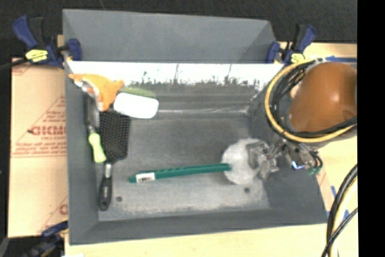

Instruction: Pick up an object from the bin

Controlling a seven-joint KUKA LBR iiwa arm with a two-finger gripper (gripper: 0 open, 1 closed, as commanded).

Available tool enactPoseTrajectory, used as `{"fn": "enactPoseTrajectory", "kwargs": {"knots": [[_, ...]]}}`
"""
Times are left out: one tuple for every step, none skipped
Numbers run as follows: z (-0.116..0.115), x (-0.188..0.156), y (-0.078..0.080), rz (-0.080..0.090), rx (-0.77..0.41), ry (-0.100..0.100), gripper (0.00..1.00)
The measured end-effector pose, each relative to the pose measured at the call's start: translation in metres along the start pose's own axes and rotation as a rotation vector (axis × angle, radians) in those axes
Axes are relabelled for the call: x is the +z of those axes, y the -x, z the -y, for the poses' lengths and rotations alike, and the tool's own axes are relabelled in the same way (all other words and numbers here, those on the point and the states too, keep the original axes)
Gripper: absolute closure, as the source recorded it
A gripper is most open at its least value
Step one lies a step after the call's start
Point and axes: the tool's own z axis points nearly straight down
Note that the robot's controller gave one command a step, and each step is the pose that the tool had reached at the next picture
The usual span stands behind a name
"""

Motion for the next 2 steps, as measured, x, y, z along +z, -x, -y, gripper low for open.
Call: {"fn": "enactPoseTrajectory", "kwargs": {"knots": [[-0.017, 0.005, 0.012, 0.002, 0.19, 0.0, 1.0], [-0.004, -0.051, 0.003, 0.013, 0.033, -0.008, 0.0]]}}
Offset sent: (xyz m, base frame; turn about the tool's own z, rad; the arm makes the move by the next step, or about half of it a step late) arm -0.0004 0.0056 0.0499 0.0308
